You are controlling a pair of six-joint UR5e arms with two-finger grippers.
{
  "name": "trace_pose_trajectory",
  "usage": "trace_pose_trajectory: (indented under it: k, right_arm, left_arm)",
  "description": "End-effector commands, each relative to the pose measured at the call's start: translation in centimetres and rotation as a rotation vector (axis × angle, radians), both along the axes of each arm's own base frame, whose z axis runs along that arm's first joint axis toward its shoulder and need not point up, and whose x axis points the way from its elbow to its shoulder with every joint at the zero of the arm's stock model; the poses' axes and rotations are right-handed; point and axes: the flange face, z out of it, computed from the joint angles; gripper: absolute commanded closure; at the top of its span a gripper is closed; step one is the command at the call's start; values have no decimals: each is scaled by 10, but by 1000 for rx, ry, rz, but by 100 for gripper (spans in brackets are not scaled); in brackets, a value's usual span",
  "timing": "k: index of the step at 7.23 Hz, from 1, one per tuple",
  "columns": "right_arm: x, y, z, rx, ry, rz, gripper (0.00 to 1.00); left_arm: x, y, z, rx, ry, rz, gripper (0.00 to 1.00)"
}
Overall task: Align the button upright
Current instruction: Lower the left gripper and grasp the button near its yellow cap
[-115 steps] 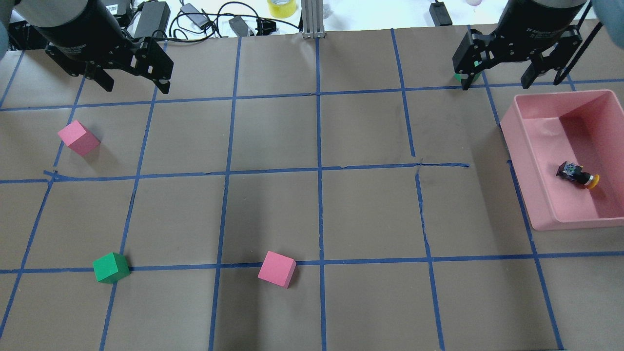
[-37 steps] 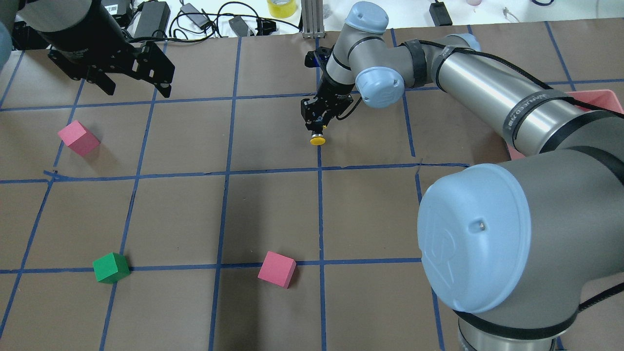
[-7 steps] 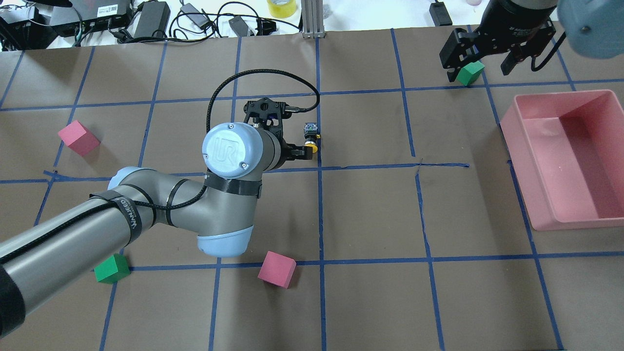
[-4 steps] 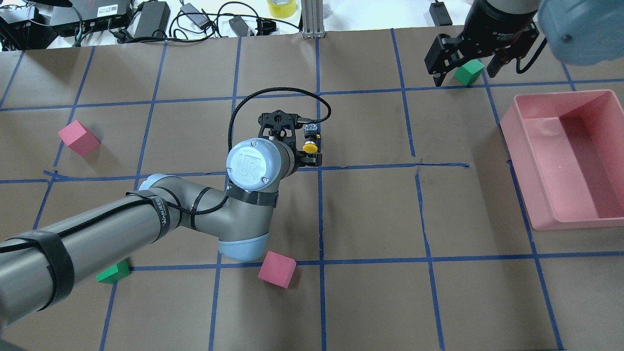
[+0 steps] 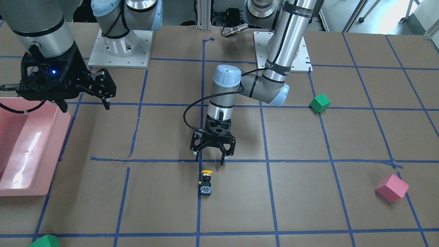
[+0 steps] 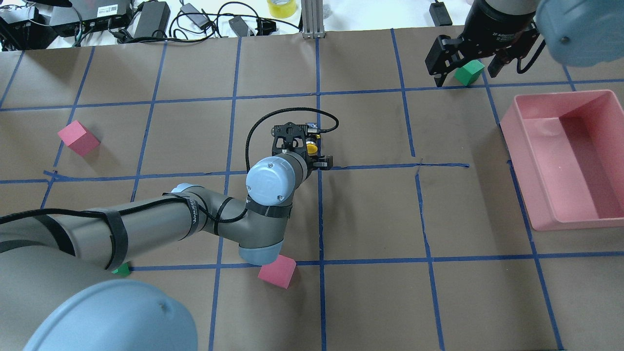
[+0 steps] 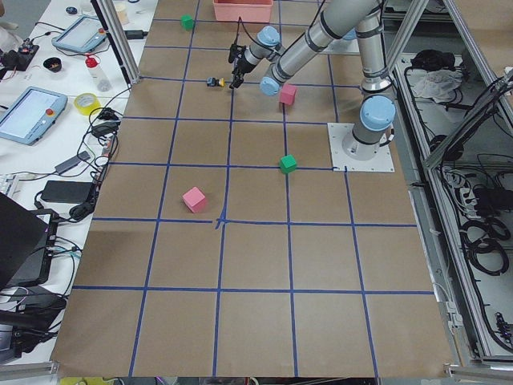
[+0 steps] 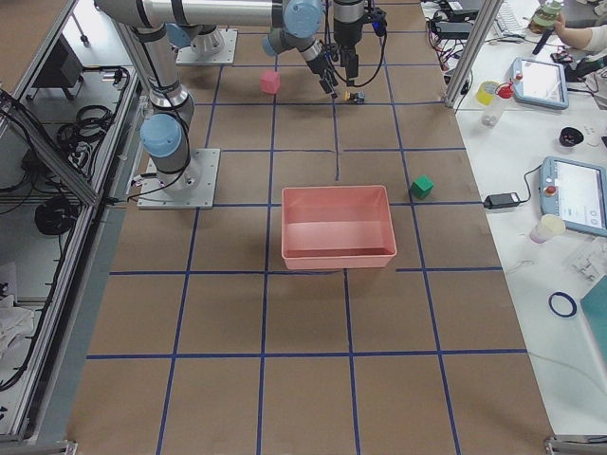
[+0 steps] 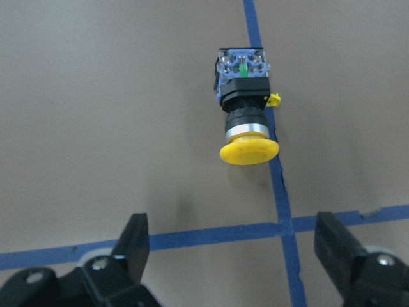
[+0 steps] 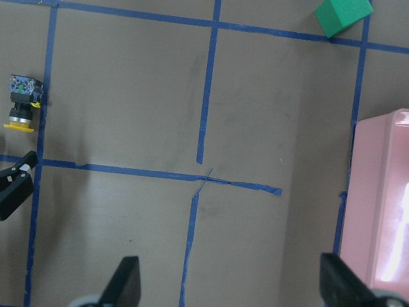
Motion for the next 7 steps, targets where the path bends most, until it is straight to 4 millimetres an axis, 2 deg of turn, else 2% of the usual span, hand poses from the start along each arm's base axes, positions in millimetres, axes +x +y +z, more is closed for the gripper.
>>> trace_pose_trajectory:
  k: [1, 4, 6, 7]
  right_arm:
    - [0, 0, 1, -4, 3, 0, 0]
    - [0, 0, 1, -6, 1, 0, 0]
    - [0, -1, 1, -9, -3, 0, 0]
    - [0, -1, 1, -9, 0, 0, 0]
  left_arm:
    - [-7, -17, -3, -34, 9, -6, 11]
    - [-8, -19, -14, -21, -6, -18, 18]
    - [-9, -22, -11, -39, -11, -33, 35]
    - [-9, -23, -13, -38, -12, -34, 36]
